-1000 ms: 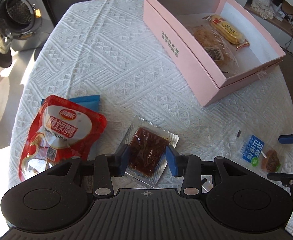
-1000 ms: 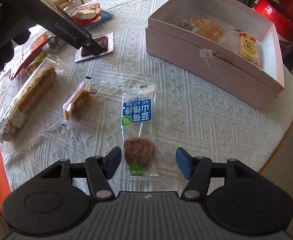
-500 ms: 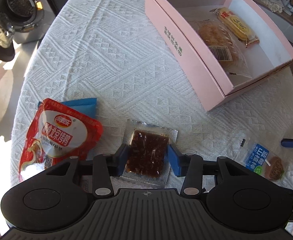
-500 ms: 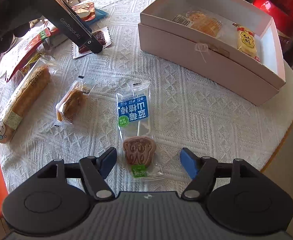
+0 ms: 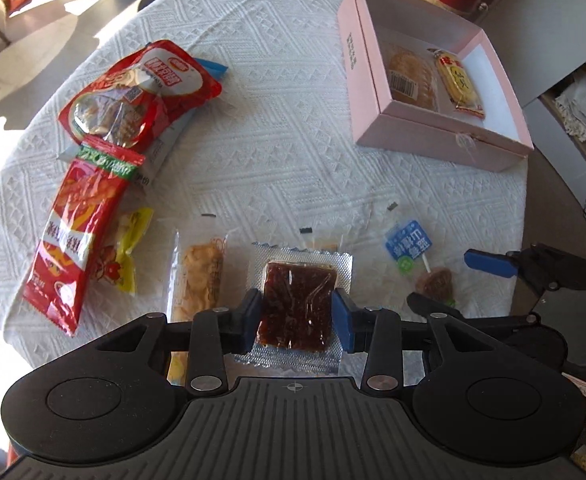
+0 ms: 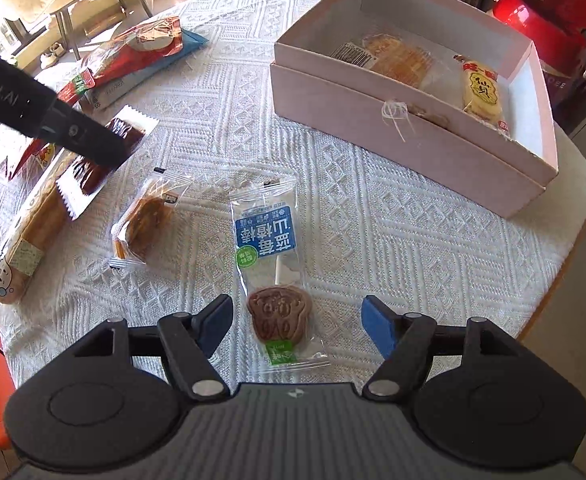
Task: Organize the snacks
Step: 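Carry the jerky packet into the box and open the left tool while the right carries the stick pack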
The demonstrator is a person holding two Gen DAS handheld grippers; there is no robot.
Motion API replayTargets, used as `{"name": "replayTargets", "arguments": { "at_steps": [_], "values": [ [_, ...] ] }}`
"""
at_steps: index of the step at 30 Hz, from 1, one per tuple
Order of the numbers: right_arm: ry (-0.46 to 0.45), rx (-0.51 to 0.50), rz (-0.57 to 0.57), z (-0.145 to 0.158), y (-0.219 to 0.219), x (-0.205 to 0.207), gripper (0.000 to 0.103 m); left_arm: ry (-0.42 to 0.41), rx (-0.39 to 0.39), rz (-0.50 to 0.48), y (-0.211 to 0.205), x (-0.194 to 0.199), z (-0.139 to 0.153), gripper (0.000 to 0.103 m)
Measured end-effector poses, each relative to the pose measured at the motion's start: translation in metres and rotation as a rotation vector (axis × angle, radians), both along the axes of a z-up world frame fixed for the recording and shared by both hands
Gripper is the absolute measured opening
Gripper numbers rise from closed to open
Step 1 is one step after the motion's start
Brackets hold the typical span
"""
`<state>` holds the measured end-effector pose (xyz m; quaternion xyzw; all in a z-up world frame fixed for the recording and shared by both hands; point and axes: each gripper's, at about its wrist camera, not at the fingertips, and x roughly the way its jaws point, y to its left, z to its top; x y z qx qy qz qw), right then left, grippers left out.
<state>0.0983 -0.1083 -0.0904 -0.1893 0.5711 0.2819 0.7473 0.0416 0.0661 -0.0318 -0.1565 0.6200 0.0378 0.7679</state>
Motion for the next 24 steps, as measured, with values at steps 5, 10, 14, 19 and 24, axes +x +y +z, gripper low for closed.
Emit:
{"name": "replayTargets", "arguments": {
  "at_steps": [5,10,14,19,24],
  "values": [
    [0.009,-0.022,-0.007,-0.008,0.012,0.003,0.066,0.087,-0.052,0.038,-0.012,-0.043,-0.014,0.043],
    [-0.002,-0.051,0.044,0.002,0.016,-0.008,0.036,0.084,-0.075,0.009,-0.028,-0.062,-0.011,0.043],
    [0.030,-0.047,-0.021,0.018,-0.003,-0.012,0.035,0.012,-0.090,-0.007,-0.034,-0.054,0.012,0.043],
    [0.019,-0.069,-0.068,0.035,-0.028,-0.016,0.035,-0.236,-0.129,-0.027,-0.040,0.009,0.078,0.044],
    [0.009,-0.058,-0.102,0.055,-0.041,-0.013,0.035,-0.449,-0.140,-0.041,-0.055,0.101,0.116,0.045]
  ]
}}
